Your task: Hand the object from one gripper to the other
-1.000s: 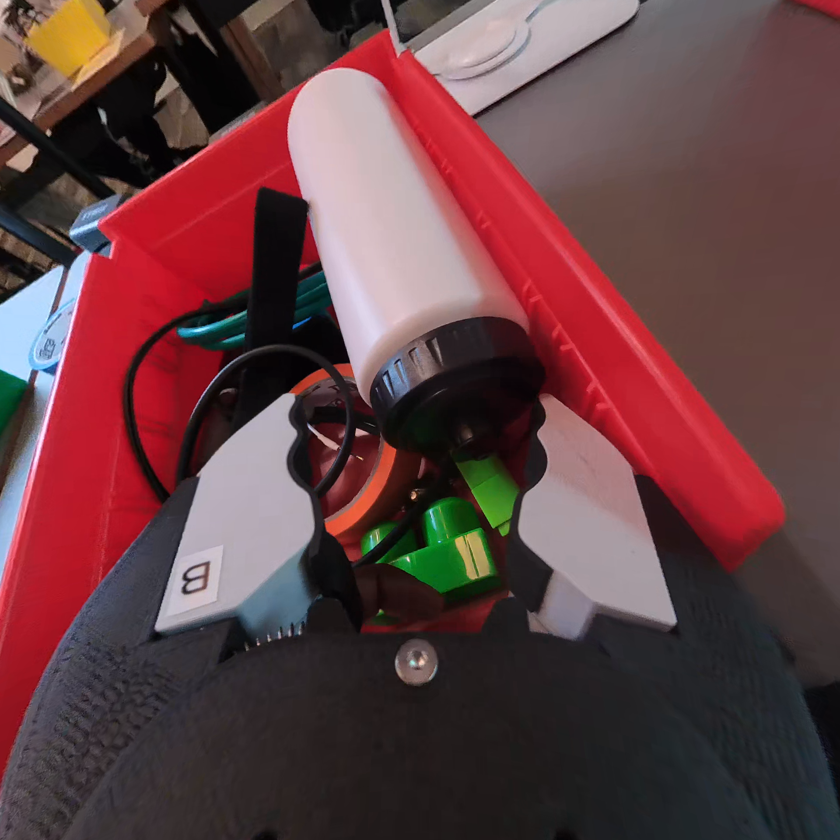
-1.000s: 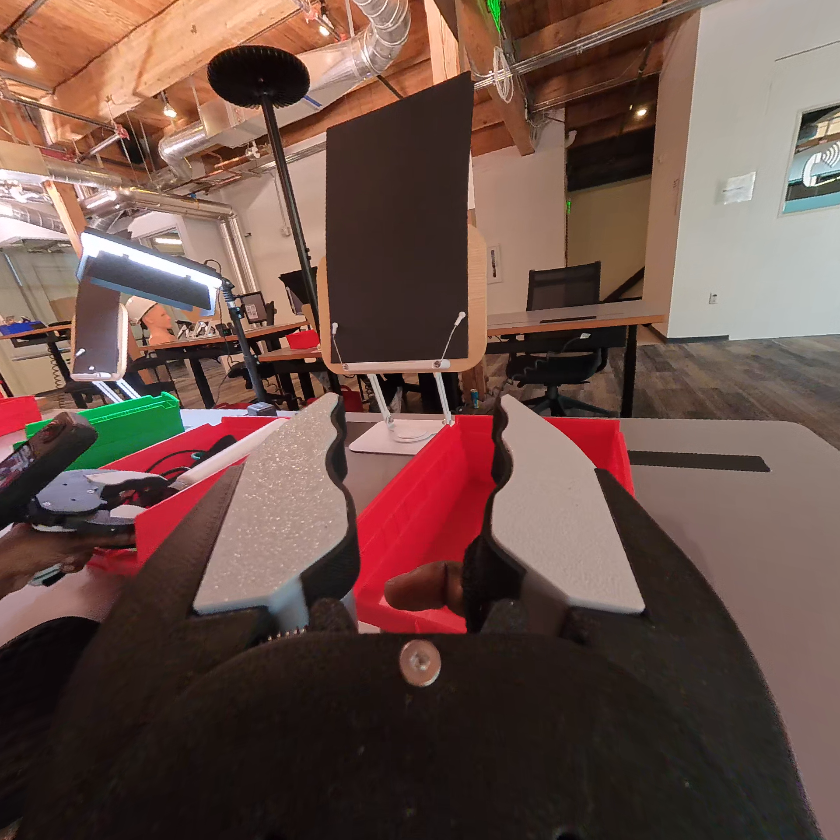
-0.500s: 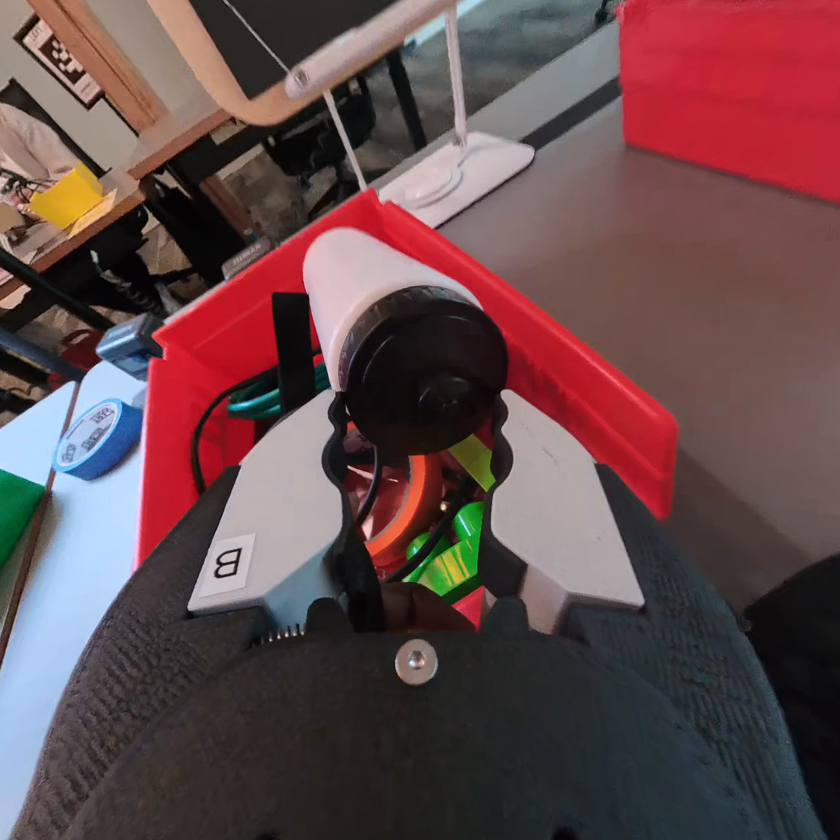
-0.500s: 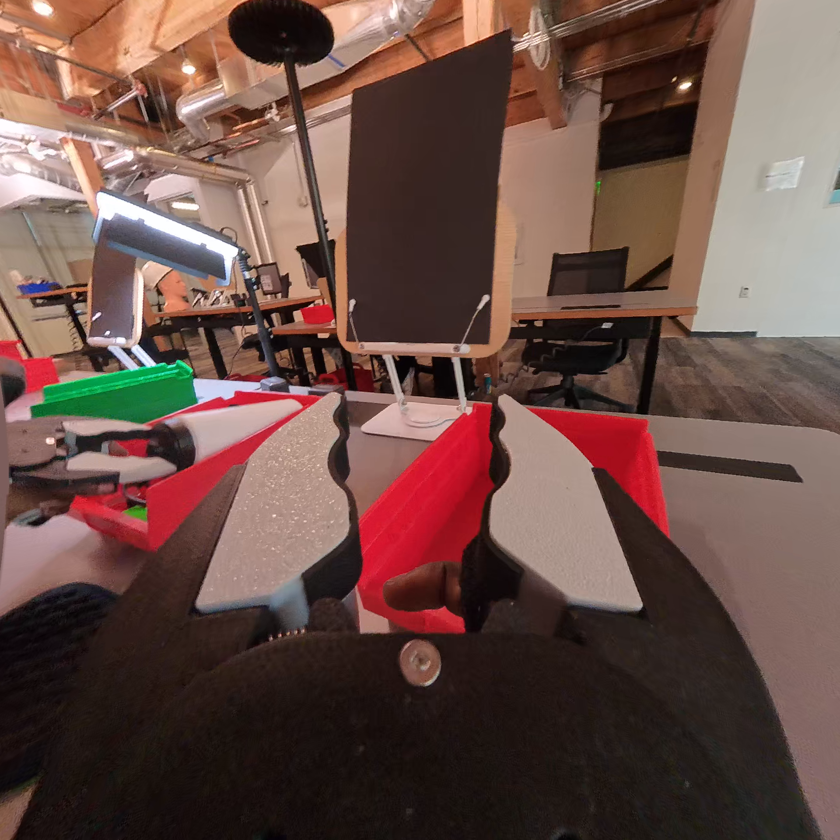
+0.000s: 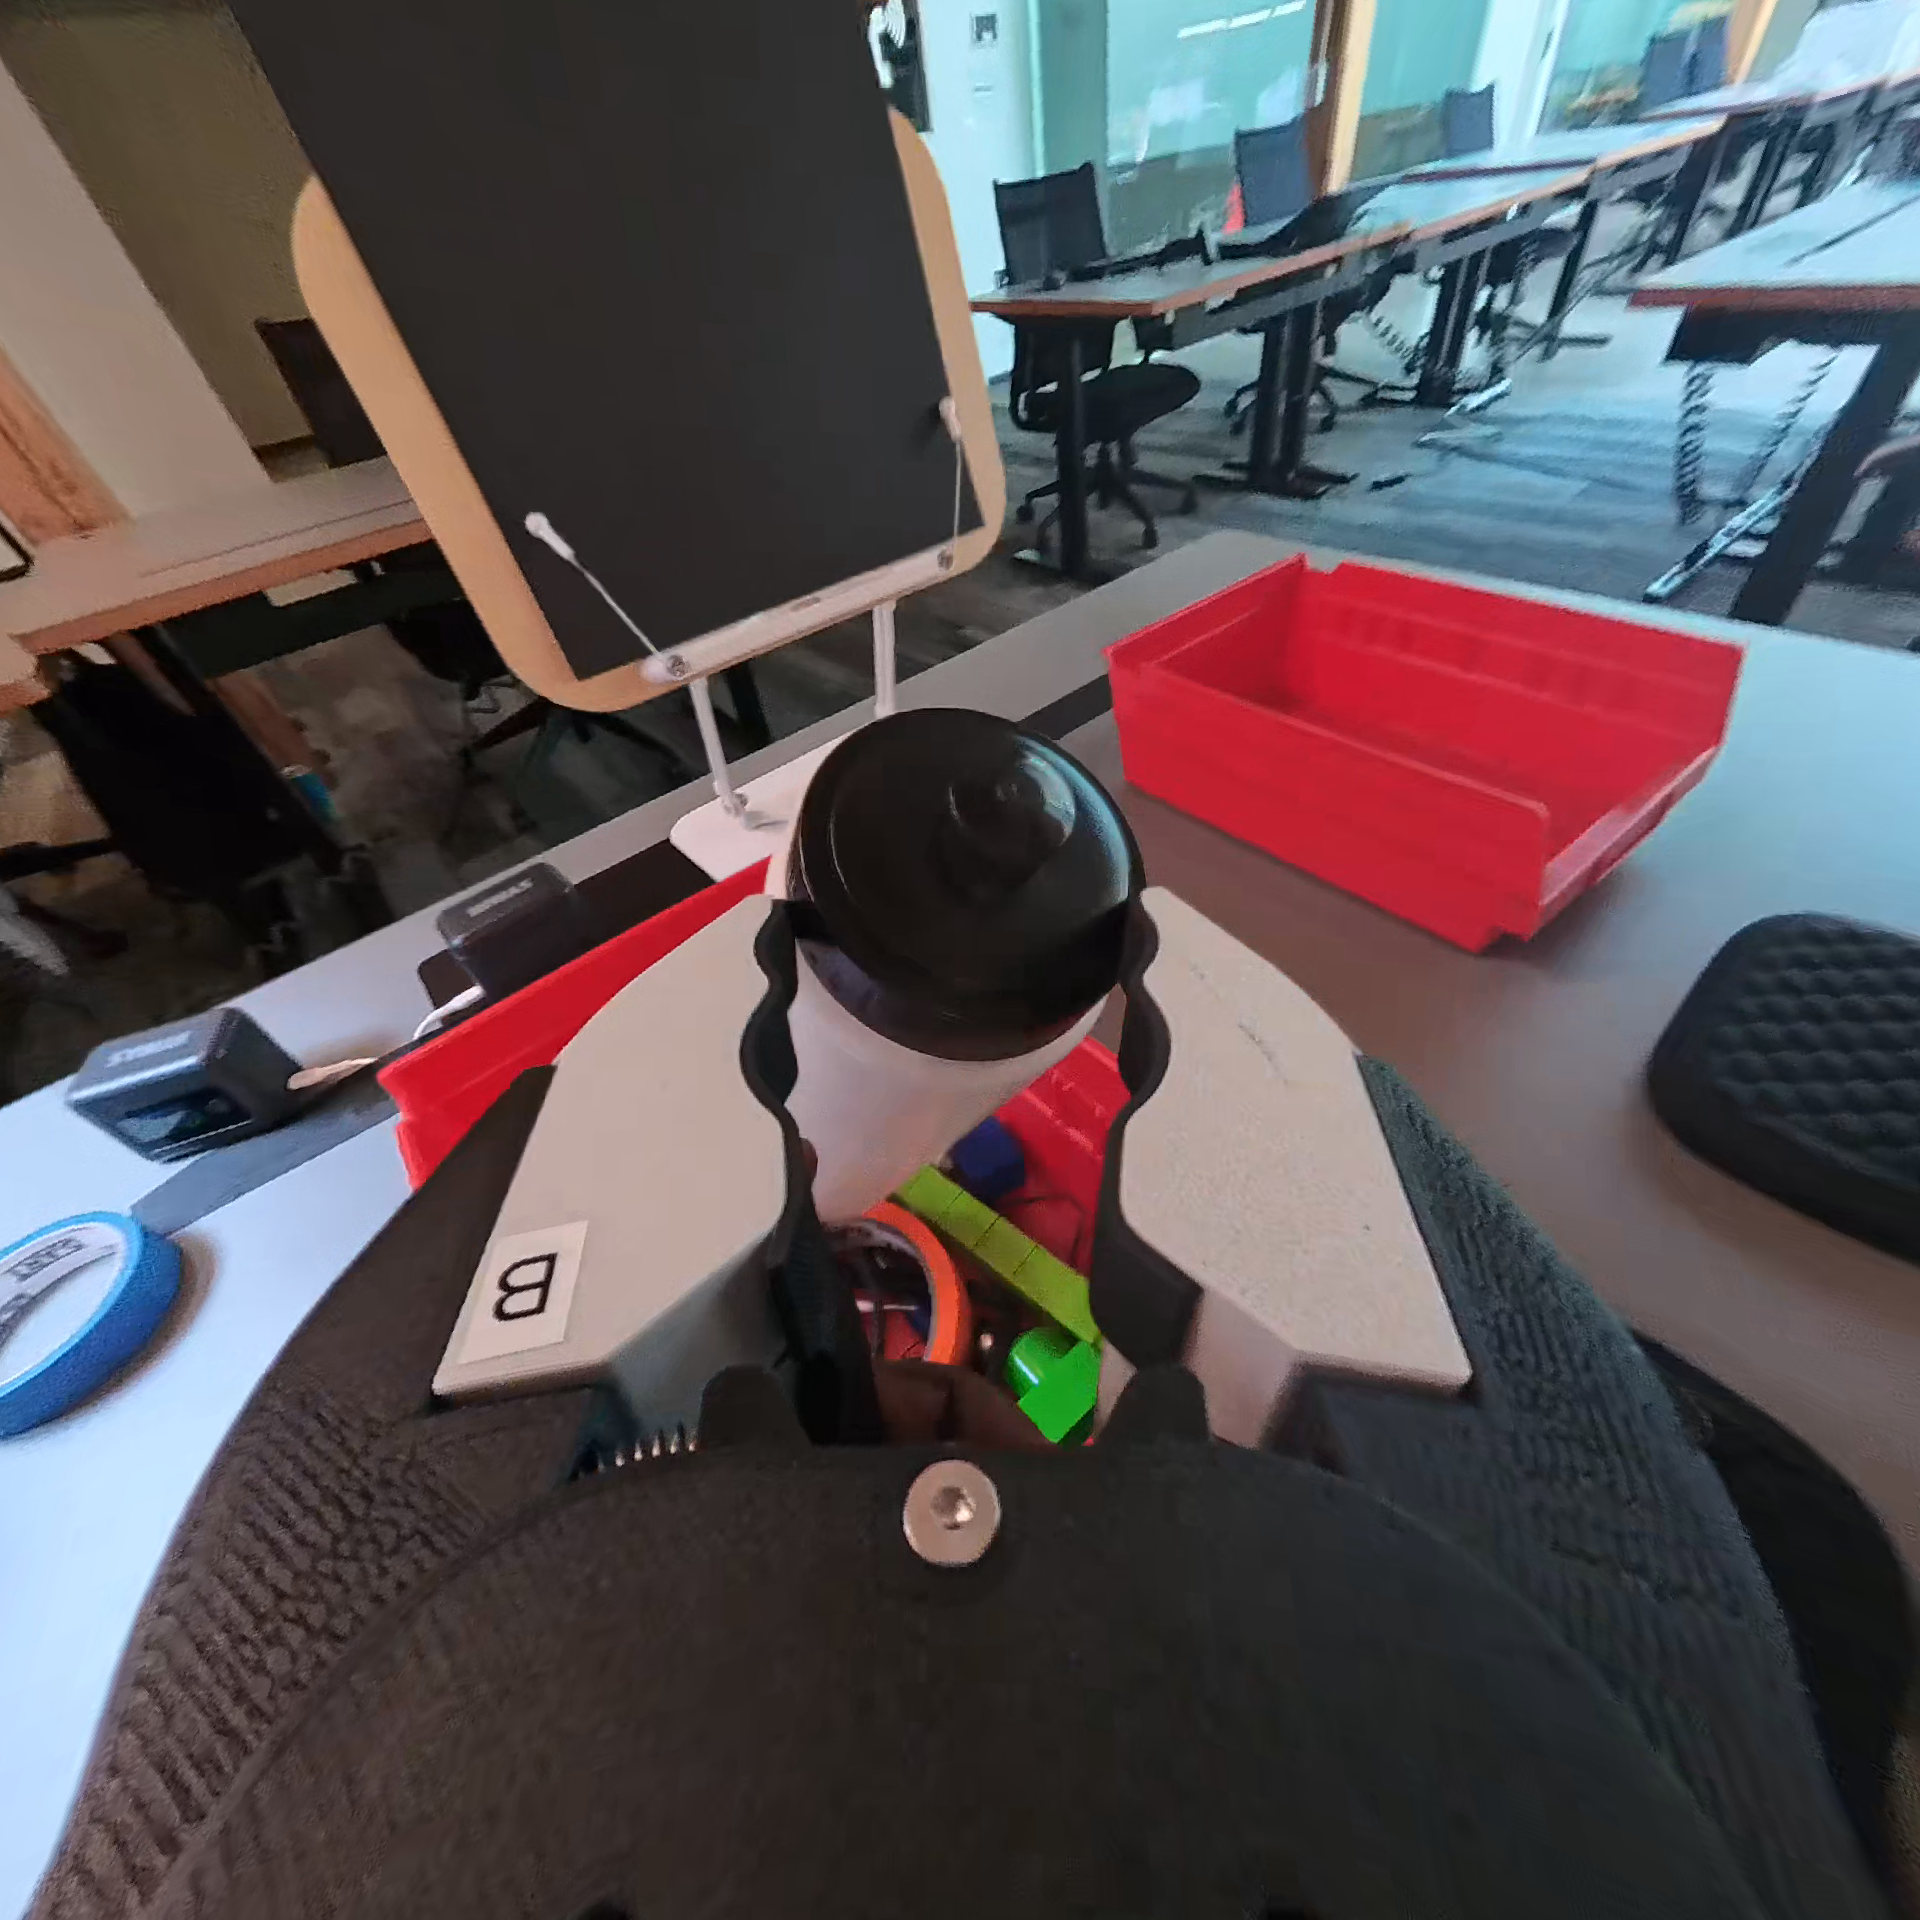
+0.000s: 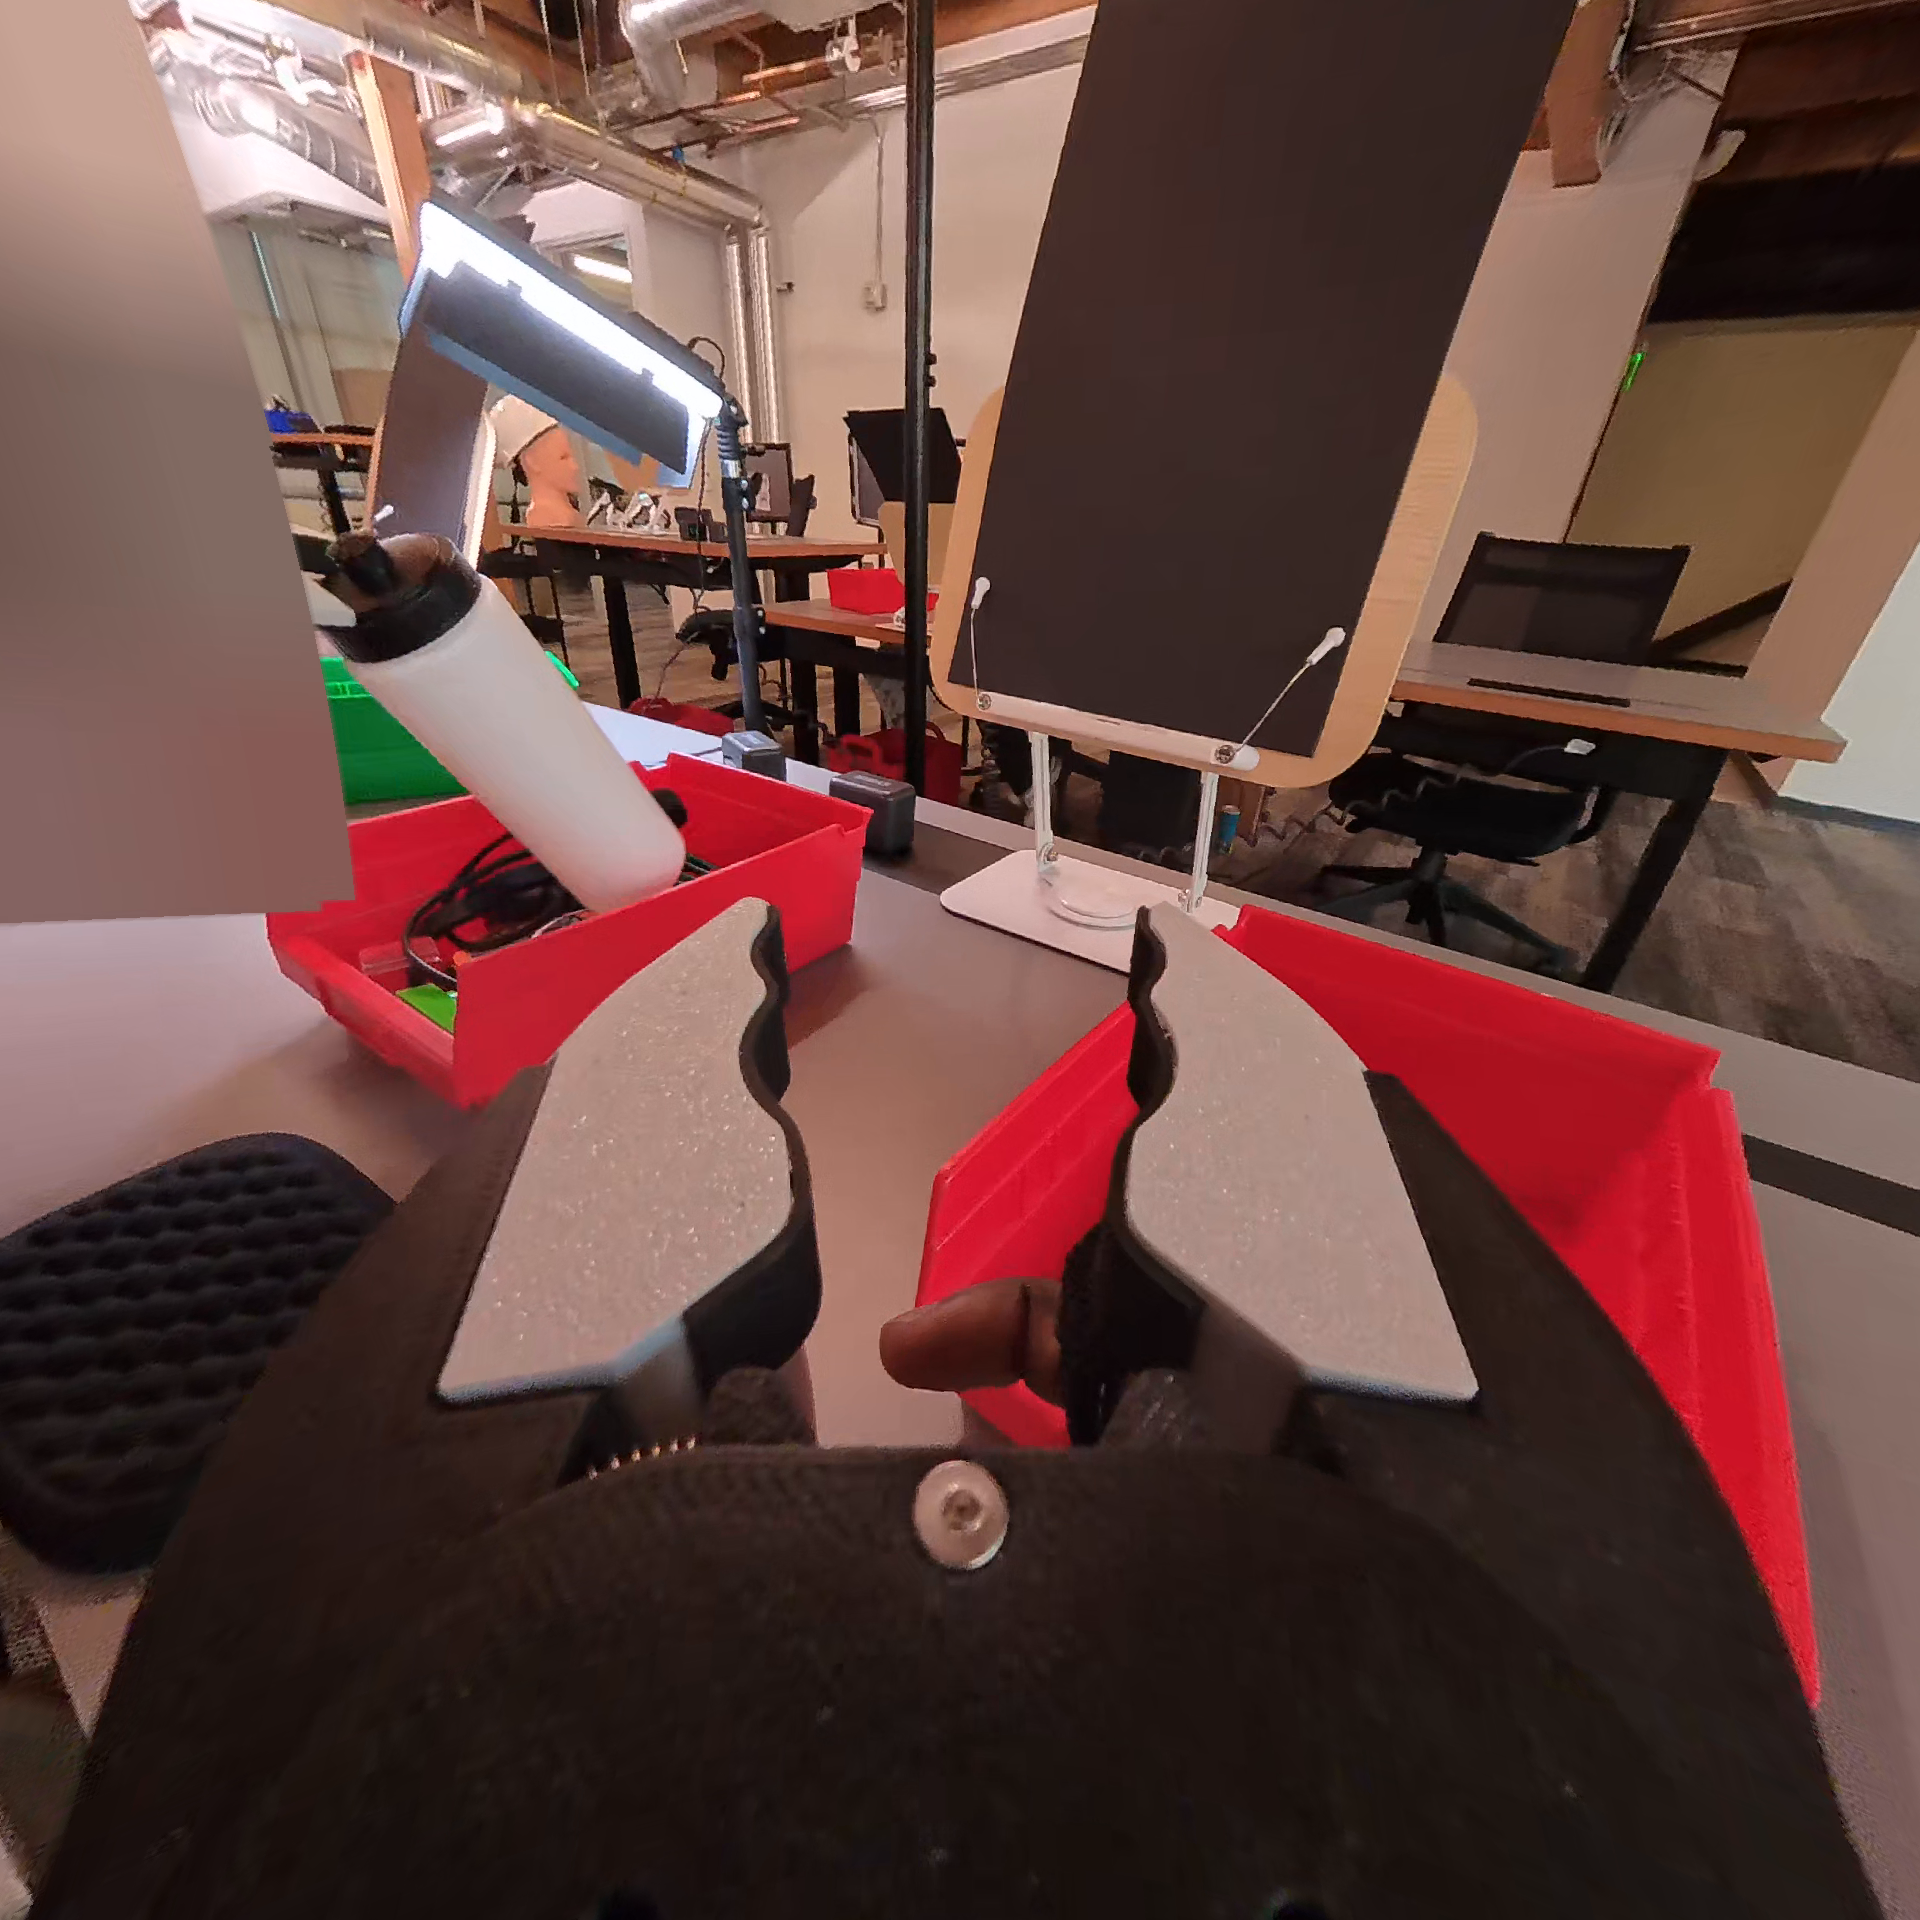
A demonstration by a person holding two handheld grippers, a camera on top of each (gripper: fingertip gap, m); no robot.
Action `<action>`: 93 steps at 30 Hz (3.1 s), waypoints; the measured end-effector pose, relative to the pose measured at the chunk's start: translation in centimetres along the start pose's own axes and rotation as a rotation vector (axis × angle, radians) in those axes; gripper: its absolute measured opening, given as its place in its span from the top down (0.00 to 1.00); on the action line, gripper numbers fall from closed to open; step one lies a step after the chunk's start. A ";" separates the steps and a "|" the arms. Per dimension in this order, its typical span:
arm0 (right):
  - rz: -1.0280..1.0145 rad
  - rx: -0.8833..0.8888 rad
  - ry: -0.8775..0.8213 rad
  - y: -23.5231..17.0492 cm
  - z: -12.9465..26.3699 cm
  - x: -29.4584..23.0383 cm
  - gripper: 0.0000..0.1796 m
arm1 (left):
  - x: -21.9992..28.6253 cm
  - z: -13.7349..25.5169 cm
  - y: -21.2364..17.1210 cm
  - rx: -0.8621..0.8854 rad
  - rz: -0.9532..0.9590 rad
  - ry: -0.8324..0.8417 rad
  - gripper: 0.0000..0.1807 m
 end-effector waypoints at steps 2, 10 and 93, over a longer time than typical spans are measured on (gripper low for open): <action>-0.004 -0.001 -0.009 -0.1 0.2 0.1 0.65 | -0.1 0.3 0.5 0.040 0.017 -0.037 0.66; -0.006 -0.011 -0.022 -0.2 0.7 0.3 0.65 | 0.1 0.3 0.1 0.002 0.118 -0.084 0.66; -0.329 0.393 0.483 -0.9 -7.0 -12.0 0.49 | 16.9 -7.2 -0.1 0.696 0.752 -0.745 0.52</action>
Point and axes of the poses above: each gripper's, where its closed fingertips meet, z back along the fingers, y out of its top, x = y × z across the jaws, the point moved 8 cm from there along z, back along the fingers, and after that the axes turned 4 degrees about -x, right-handed, at the moved point
